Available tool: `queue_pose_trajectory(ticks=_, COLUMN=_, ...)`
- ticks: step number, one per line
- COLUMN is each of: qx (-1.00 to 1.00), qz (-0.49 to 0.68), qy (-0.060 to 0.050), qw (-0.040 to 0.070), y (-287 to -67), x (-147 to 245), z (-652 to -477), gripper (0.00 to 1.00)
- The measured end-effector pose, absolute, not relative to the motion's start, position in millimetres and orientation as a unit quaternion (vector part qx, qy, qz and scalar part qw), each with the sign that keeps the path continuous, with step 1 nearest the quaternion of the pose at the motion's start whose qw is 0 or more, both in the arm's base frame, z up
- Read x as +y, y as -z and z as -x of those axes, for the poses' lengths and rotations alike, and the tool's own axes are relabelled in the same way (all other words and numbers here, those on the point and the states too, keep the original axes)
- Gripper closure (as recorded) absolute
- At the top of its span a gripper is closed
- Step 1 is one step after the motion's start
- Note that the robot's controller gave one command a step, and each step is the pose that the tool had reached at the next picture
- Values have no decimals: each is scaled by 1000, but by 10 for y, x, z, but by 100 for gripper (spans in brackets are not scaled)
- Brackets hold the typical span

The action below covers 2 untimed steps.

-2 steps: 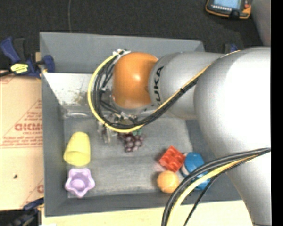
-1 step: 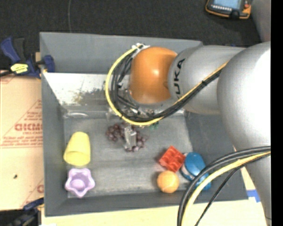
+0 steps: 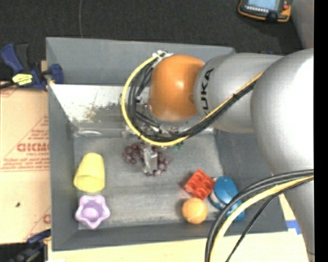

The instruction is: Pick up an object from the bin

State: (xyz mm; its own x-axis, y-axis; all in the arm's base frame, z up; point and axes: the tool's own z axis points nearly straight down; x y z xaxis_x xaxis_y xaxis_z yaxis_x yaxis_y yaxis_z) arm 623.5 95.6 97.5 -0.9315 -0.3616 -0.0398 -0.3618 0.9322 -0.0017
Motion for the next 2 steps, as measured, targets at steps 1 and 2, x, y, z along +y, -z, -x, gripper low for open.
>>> queue_pose_trajectory(ticks=1, qx=983, qz=184, qy=-2, qw=22, y=-1992, x=814, z=-6072, gripper=0)
queue_pose_trajectory(ticks=2, qx=983, qz=184, qy=-2, qw=28, y=-2025, x=831, z=-6148, gripper=0)
